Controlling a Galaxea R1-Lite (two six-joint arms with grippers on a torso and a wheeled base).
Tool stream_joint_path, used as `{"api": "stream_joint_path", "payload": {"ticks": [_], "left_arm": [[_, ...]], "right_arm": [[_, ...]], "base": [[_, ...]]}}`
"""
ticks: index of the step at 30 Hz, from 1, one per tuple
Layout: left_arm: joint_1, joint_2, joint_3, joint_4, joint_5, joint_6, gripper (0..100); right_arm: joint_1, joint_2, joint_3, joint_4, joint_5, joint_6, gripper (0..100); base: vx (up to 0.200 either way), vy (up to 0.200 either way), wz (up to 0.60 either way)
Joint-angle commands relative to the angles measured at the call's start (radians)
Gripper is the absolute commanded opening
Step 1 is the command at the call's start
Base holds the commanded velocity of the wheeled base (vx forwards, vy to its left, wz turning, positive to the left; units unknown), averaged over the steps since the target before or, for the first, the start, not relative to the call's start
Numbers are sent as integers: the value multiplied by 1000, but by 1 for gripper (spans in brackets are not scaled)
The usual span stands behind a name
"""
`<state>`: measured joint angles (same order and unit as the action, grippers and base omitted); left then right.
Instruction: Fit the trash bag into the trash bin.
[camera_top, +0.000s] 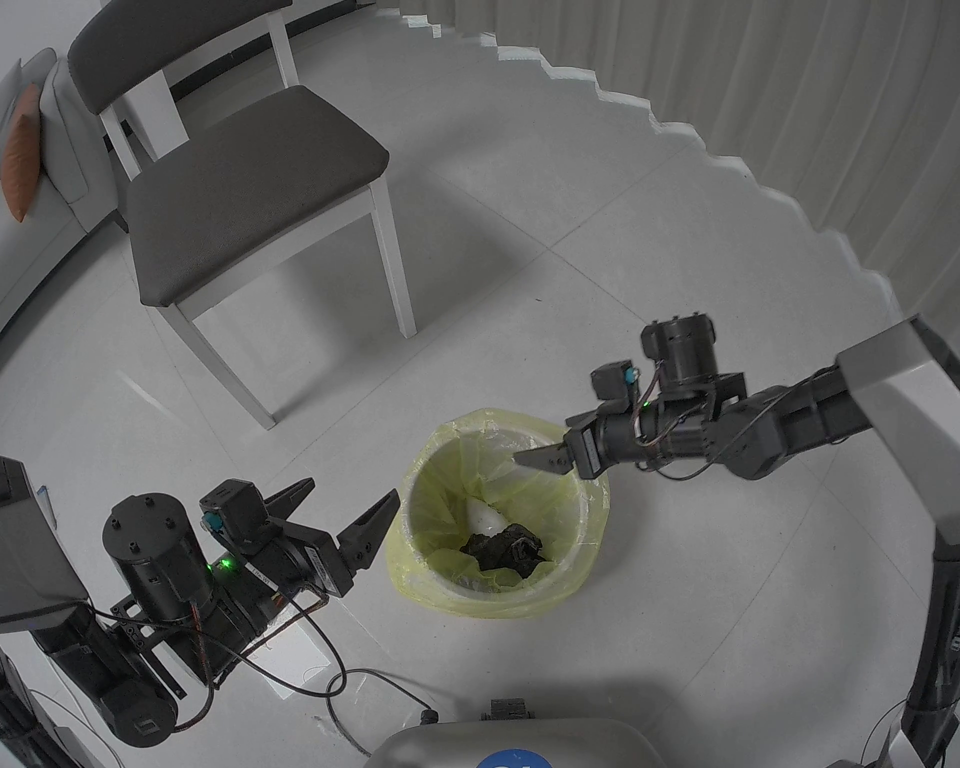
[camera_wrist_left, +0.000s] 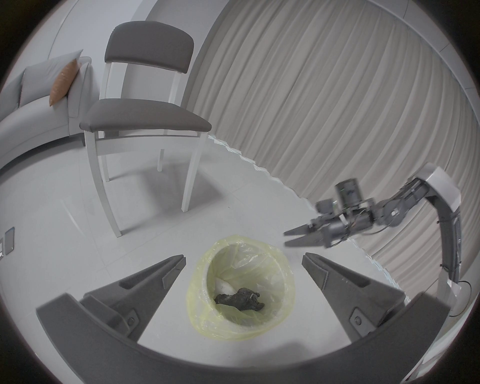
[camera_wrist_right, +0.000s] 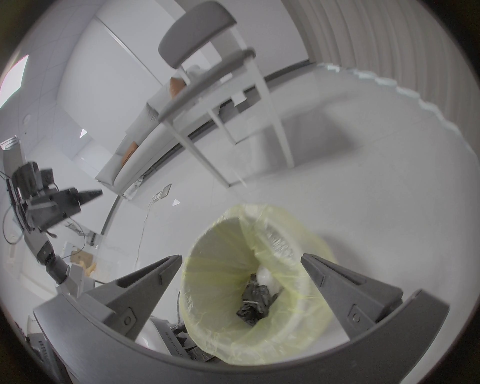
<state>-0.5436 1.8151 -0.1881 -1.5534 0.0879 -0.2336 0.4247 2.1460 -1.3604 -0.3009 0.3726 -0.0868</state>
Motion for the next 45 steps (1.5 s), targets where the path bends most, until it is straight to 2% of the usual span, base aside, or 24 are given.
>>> {"api": "stream_joint_path", "payload": {"ticks": [1, 7, 11, 15, 22, 23, 24, 25, 26, 27, 28, 31, 32, 35, 36, 38, 40, 41, 43, 45], "left_arm": [[28, -88, 53, -16, 33, 10, 100], [96, -241, 159, -14, 35, 33, 100], [156, -346, 188, -5, 41, 69, 100], [172, -484, 188, 62, 99, 85, 100], [223, -803, 188, 351, 107, 114, 100], [252, -884, 188, 417, 107, 114, 100], [252, -884, 188, 417, 107, 114, 100], [287, -951, 188, 469, 96, 114, 100], [287, -951, 188, 469, 96, 114, 100], [338, -1079, 188, 575, 87, 114, 100], [361, -1132, 188, 624, 79, 112, 100], [413, -1229, 188, 707, 61, 108, 100], [462, -1317, 188, 779, 27, 105, 100], [527, -1439, 188, 886, -33, 102, 100], [571, -1531, 188, 966, -83, 103, 100], [631, -1637, 188, 1072, -151, 106, 100], [683, -1732, 188, 1176, -212, 112, 100], [683, -1732, 188, 1176, -212, 112, 100], [680, -1723, 188, 1204, -155, 109, 100], [680, -1723, 188, 1208, -154, 111, 100]], "right_arm": [[-60, -428, 208, -26, -118, -1, 100], [-132, -742, 400, -35, -182, 4, 100], [-187, -913, 547, -41, -184, 21, 100], [-230, -1088, 724, -52, -185, 62, 100], [-271, -1384, 939, -61, -181, 116, 100], [-279, -1457, 991, -60, -184, 116, 100], [-279, -1457, 991, -60, -184, 116, 100], [-293, -1531, 1037, -55, -181, 116, 100], [-293, -1531, 1037, -55, -181, 116, 100], [-322, -1670, 1109, -43, -178, 116, 100], [-345, -1732, 1135, -32, -176, 119, 100], [-388, -1819, 1156, 2, -167, 125, 100], [-419, -1881, 1158, 43, -150, 140, 100], [-475, -1960, 1167, 98, -116, 148, 100], [-497, -2026, 1181, 140, -70, 148, 100], [-501, -2063, 1215, 157, -40, 136, 100], [-501, -2057, 1247, 129, -52, 140, 100], [-501, -2057, 1247, 129, -52, 140, 100], [-501, -2055, 1288, 86, -53, 139, 100], [-500, -2055, 1296, 86, -52, 134, 100]], "base": [[0, 0, 0], [0, 0, 0], [0, 0, 0], [0, 0, 0], [0, 0, 0], [0, 0, 0], [0, 0, 0], [0, 0, 0], [0, 0, 0], [0, 0, 0], [0, 0, 0], [0, 0, 0], [0, 0, 0], [0, 0, 0], [0, 0, 0], [0, 0, 0], [0, 0, 0], [0, 0, 0], [0, 0, 0], [0, 0, 0]]}}
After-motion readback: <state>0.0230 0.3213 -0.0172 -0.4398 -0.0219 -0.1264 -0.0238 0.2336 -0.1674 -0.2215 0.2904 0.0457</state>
